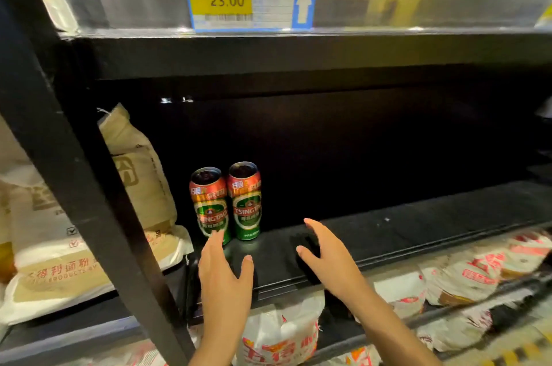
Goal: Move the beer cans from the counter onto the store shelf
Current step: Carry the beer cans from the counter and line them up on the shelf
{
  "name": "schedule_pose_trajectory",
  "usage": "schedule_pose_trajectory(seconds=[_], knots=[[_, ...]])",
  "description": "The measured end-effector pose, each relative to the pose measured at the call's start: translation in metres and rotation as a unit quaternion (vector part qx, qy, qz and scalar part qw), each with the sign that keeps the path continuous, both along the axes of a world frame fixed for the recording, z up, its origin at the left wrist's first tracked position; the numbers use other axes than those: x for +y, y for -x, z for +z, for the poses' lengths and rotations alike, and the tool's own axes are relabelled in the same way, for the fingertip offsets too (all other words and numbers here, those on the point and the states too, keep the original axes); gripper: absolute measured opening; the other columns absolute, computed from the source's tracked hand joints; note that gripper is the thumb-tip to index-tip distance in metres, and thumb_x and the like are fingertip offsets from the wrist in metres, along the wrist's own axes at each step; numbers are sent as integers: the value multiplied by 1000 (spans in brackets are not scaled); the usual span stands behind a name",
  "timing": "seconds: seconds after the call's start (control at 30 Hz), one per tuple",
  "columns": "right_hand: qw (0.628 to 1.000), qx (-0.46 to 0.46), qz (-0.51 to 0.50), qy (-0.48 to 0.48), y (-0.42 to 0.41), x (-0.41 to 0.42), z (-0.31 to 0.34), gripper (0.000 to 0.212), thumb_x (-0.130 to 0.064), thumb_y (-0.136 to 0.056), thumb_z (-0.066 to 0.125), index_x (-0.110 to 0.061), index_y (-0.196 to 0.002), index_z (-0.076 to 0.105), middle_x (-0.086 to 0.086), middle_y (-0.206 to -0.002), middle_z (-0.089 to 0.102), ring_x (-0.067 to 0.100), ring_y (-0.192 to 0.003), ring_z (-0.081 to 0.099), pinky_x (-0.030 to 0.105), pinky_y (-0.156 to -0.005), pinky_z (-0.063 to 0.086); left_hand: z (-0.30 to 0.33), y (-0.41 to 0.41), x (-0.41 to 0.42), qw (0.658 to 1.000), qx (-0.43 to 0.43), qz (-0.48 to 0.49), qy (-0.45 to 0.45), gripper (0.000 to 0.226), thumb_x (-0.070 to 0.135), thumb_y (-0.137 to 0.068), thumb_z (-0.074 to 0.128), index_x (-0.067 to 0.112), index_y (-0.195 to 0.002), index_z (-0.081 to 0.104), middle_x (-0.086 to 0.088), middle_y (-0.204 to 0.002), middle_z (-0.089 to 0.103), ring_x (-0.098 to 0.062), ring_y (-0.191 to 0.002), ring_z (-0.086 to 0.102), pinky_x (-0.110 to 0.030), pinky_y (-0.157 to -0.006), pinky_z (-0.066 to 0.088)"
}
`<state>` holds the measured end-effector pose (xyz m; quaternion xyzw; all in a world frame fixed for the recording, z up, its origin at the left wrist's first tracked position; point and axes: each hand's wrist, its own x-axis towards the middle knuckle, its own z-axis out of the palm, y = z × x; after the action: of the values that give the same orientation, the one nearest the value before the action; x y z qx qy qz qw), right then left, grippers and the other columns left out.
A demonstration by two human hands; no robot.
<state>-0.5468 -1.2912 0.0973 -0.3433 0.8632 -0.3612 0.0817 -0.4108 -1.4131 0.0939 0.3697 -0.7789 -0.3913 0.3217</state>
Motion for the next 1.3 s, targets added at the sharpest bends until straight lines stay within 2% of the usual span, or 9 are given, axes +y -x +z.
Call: schedule_pose_trajectory(seconds=[0.1, 0.17, 0.27, 0.4, 0.5, 0.63, 0.83, 1.0, 1.3], knots=[[996, 68, -42, -43, -14, 70, 11, 56, -37, -95, 48, -28, -145, 25, -12, -149, 31, 9, -136, 32, 26, -111, 29, 23, 7, 33, 984, -30, -73, 159, 64, 22, -88, 60, 17, -144, 30, 1, -151, 30, -19, -142, 22, -40, -114, 24], [988, 108, -87, -67, -28, 124, 16, 53, -37, -96, 45, -27, -144, 27, -11, -148, 32, 10, -136, 29, 24, -111, 24, 37, 18, 71, 964, -32, -164, 207, 64, 24, -89, 58, 20, -145, 27, 4, -151, 29, -17, -142, 21, -37, -114, 22], [972, 127, -173, -98, -60, 216, 19, 47, -38, -95, 45, -28, -139, 32, -9, -142, 39, 10, -130, 35, 23, -107, 25, 47, 33, 153, 920, -36, -326, 216, 60, 30, -93, 50, 26, -146, 22, 11, -151, 26, -9, -141, 20, -29, -114, 21], [926, 91, -343, -125, -135, 366, 13, 53, -44, -94, 43, -29, -142, 29, -12, -146, 35, 10, -133, 33, 27, -111, 26, 45, 33, 297, 837, -45, -509, 195, 53, 32, -93, 48, 27, -143, 29, 11, -144, 35, -11, -132, 34, -24, -106, 28], [863, 58, -487, -122, -223, 480, 3, 55, -52, -90, 38, -29, -140, 33, -12, -142, 40, 9, -130, 38, 21, -105, 26, 32, 11, 413, 756, -64, -626, 180, 50, 31, -93, 50, 25, -140, 35, 7, -142, 41, -12, -128, 39, -22, -103, 30], [738, -9, -666, -107, -359, 590, -14, 48, -41, -93, 50, -28, -137, 37, -11, -139, 44, 9, -127, 42, 19, -101, 30, 10, -45, 543, 651, -102, -737, 149, 54, 35, -93, 49, 23, -143, 32, 6, -146, 37, -14, -129, 40, -25, -107, 30], [600, -98, -792, -58, -497, 663, -29, 38, -37, -92, 53, -29, -128, 46, -9, -129, 54, 12, -115, 53, 23, -87, 40, -11, -124, 673, 513, -154, -841, 71, 49, 26, -90, 59, 19, -136, 45, 4, -134, 52, -11, -121, 50, -25, -101, 38], [547, -96, -832, 14, -536, 723, -37, 32, -31, -92, 55, -27, -123, 52, -12, -119, 56, 1, -106, 48, 18, -84, 35, -28, -145, 759, 484, -229, -845, 11, 38, 19, -89, 60, 18, -126, 53, 1, -117, 61, -16, -111, 56, -25, -91, 40], [539, -70, -836, 80, -525, 921, -13, 35, -30, -92, 54, -27, -127, 51, -16, -124, 55, 3, -115, 49, 23, -96, 41, -43, -135, 946, 523, -244, -815, -44, 28, 14, -87, 62, 14, -116, 59, -4, -108, 64, -20, -105, 58, -26, -87, 37]])
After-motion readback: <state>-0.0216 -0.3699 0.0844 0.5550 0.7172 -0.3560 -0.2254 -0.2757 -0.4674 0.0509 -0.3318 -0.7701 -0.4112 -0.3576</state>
